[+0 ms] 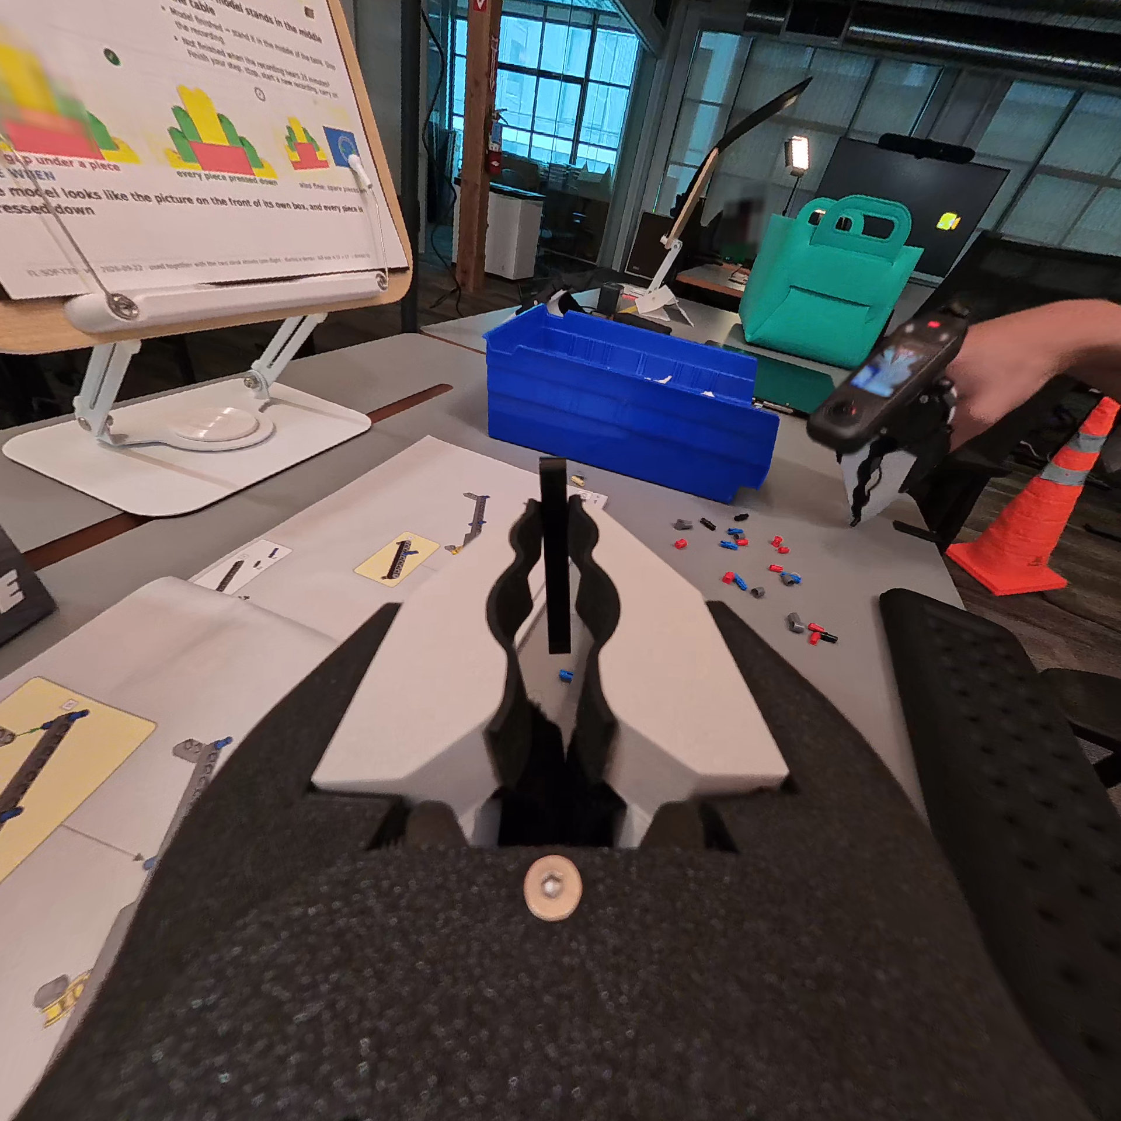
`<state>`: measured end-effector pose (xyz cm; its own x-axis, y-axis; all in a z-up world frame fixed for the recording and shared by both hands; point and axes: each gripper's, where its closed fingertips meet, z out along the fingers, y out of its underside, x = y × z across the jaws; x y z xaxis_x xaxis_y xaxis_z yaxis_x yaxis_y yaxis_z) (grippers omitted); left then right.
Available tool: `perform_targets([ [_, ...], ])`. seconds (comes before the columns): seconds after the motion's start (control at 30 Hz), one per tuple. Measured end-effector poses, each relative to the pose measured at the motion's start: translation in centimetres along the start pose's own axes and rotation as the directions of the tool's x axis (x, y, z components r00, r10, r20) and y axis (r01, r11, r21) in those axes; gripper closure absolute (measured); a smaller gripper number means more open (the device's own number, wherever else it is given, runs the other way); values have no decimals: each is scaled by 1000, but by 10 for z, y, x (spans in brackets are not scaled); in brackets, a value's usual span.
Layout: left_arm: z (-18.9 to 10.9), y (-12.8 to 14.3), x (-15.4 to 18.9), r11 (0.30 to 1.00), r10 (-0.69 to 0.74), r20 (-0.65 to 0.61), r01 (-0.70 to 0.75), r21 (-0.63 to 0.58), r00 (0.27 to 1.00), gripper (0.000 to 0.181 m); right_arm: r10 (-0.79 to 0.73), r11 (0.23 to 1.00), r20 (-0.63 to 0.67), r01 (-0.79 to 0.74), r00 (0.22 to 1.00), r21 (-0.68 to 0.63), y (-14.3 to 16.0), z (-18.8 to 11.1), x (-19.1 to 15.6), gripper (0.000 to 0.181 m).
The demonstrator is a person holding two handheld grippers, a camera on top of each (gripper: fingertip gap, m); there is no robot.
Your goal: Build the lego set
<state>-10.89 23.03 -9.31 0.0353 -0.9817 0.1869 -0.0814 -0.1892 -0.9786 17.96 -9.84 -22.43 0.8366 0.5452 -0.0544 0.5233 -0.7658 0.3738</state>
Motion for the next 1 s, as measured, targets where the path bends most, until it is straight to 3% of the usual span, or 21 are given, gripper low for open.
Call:
perform_targets([
  [0.1,-1,-1,-2,1000,0,5,0,2,1000,175,-64,989,-34,59,997,-133,3,3,0,178],
  [0.3,-2,-2,-1,1000,2,1,-2,3,1000,175,-101,978,-54,89,993,-188,-3,1,1,178],
  [0.7,0,-1,2,1000,8,-7,-8,-4,1000,175,-118,977,-58,105,991,-187,-5,1,2,178],
  [1.0,1,0,6,1000,17,-18,-17,-11,1000,175,-106,983,-49,97,993,-154,-6,4,0,167],
])
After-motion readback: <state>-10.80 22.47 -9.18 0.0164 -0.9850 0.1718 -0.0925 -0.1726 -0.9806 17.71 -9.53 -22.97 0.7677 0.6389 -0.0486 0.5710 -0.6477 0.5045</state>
